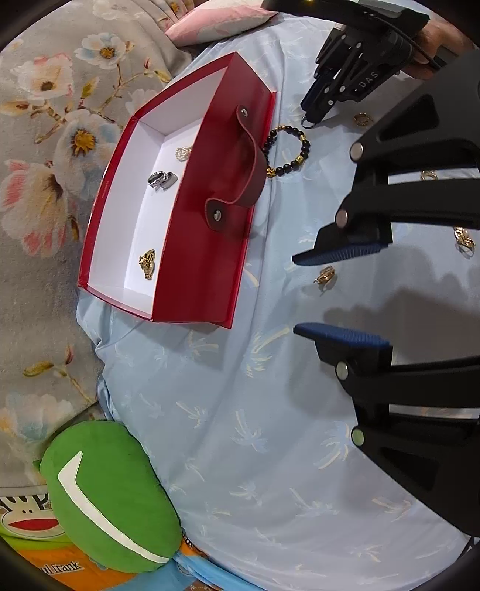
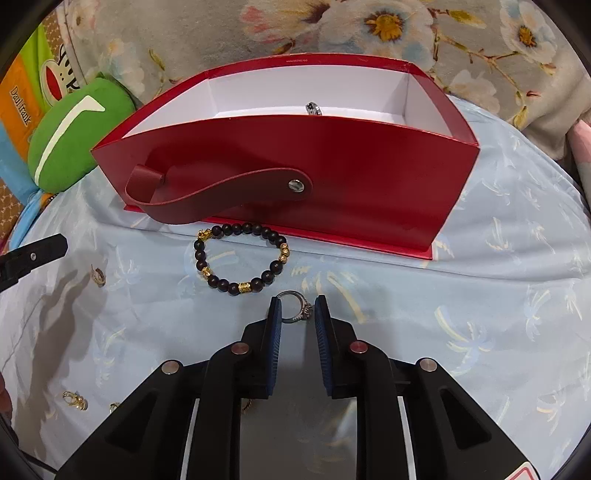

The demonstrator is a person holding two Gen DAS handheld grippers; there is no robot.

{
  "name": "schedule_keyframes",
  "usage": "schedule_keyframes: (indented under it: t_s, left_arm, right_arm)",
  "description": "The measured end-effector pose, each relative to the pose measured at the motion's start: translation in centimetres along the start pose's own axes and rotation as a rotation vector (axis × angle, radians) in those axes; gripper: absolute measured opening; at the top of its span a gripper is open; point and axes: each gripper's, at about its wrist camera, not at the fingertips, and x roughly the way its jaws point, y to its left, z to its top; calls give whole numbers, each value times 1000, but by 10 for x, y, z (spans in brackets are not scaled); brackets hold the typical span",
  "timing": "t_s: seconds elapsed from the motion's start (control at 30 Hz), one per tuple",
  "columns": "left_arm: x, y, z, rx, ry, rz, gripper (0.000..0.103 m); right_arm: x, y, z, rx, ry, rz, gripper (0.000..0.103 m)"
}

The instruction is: Organize jewelry

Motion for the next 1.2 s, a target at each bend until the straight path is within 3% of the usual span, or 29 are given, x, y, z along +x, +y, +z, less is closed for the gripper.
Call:
schedule_keyframes:
  t_s: [0.17, 0.4, 0.6, 0.67, 0.7, 0.77, 1.0, 1.2]
  left_arm:
    - [8, 5, -8, -3, 29, -2, 46]
    - [34, -10, -27, 56, 90, 12, 48]
    - [42, -18, -22, 69, 60, 31, 47]
    - [43, -20, -21, 72, 52, 40, 34]
    - [43, -21, -20, 76, 50, 42, 20]
    - [43, -22, -20, 73, 56, 21, 4]
    - [21, -28, -19, 94, 1, 0, 4]
    - [-19, -37, 18, 118, -115, -22, 4]
  right_arm:
    - [-2, -5, -1, 28, -11, -3, 6]
    - [-13, -8, -1, 44, -34, 8, 5]
    - [-30, -10, 0, 61, -69, 30, 5]
    - [-33, -12, 0, 70, -74, 35, 5]
    - [-34, -12, 0, 73, -76, 37, 5]
    - [-36, -13, 0, 77, -77, 40, 5]
    - [-49, -15, 3, 91, -105, 59, 5]
    - [-80, -11, 33, 61, -200, 58, 5]
